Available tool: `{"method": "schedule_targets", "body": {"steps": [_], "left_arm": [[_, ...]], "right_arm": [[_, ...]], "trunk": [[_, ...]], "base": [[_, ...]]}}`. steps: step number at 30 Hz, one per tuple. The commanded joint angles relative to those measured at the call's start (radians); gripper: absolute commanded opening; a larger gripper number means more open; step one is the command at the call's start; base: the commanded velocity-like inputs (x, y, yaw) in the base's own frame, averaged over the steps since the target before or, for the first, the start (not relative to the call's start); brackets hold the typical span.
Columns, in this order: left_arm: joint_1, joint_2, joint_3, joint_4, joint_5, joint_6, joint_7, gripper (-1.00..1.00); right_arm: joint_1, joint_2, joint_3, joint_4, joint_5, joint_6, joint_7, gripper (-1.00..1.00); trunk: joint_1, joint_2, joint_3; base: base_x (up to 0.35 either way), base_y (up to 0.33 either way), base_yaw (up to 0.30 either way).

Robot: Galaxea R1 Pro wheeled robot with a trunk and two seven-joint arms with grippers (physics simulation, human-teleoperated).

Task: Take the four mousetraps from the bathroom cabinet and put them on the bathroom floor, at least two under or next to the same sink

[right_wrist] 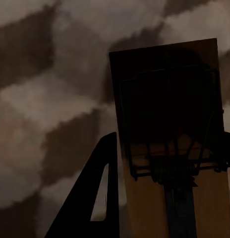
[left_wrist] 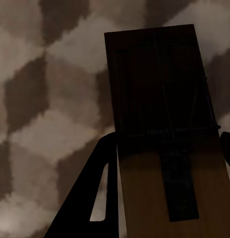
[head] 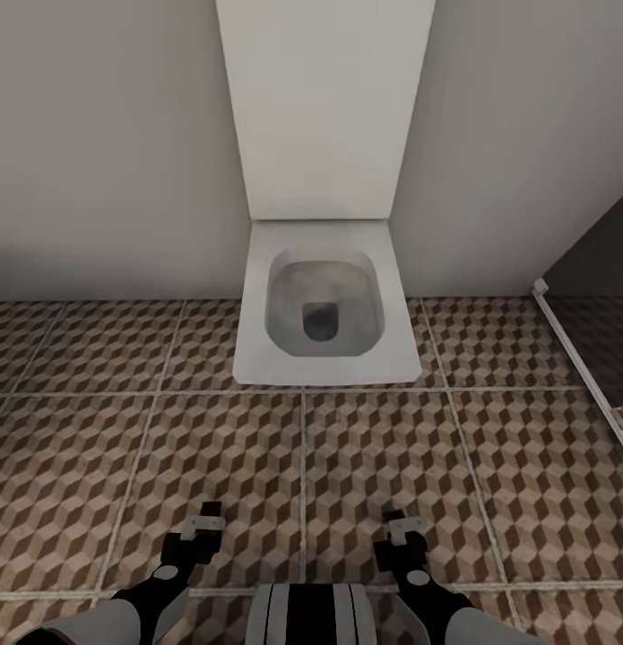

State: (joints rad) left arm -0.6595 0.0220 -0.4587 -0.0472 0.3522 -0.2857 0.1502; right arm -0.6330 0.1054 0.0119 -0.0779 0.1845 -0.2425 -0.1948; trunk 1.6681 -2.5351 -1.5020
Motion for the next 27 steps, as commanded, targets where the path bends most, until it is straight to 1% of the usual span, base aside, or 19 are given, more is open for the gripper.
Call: {"method": "schedule_targets", "body": {"steps": [1,6,17,19,21,27], "left_arm": [[0.0,0.0,-0.009,0.0,0.004,-0.002,0.008,-1.0],[0.0,0.0,-0.008,0.0,0.006,-0.002,0.008,-1.0],[0.0,-0.001,-0.007,-0.002,0.005,-0.003,0.01,-1.0],[0.0,-0.001,-0.006,-0.002,0.005,-0.003,0.015,-1.0],[0.0,-0.001,-0.005,-0.002,0.006,-0.003,0.033,-1.0],[0.0,0.0,-0.005,-0.003,0.006,0.001,0.053,-1.0]], "right_arm": [[-0.001,0.0,0.001,0.001,0.007,-0.001,-0.005,-1.0],[-0.001,0.0,0.001,0.001,0.008,-0.001,-0.005,-1.0],[-0.001,0.0,0.006,0.001,0.009,-0.001,-0.005,-1.0],[-0.001,0.0,0.006,0.001,0.009,-0.001,-0.005,-1.0],[-0.001,0.0,0.006,0.001,0.009,-0.001,-0.005,-1.0],[-0.001,-0.001,0.005,0.001,0.009,-0.001,-0.005,-1.0]], "trunk": [[0.0,0.0,-0.001],[0.0,0.0,-0.001],[0.0,0.0,-0.001],[0.0,0.0,-0.001],[0.0,0.0,-0.001],[0.0,0.0,-0.001]], "base": [[0.063,-0.043,0.0],[0.088,-0.06,0.0],[0.009,-0.006,0.0],[0.0,0.0,0.0],[0.028,0.0,0.0],[0.208,0.0,0.0]]}}
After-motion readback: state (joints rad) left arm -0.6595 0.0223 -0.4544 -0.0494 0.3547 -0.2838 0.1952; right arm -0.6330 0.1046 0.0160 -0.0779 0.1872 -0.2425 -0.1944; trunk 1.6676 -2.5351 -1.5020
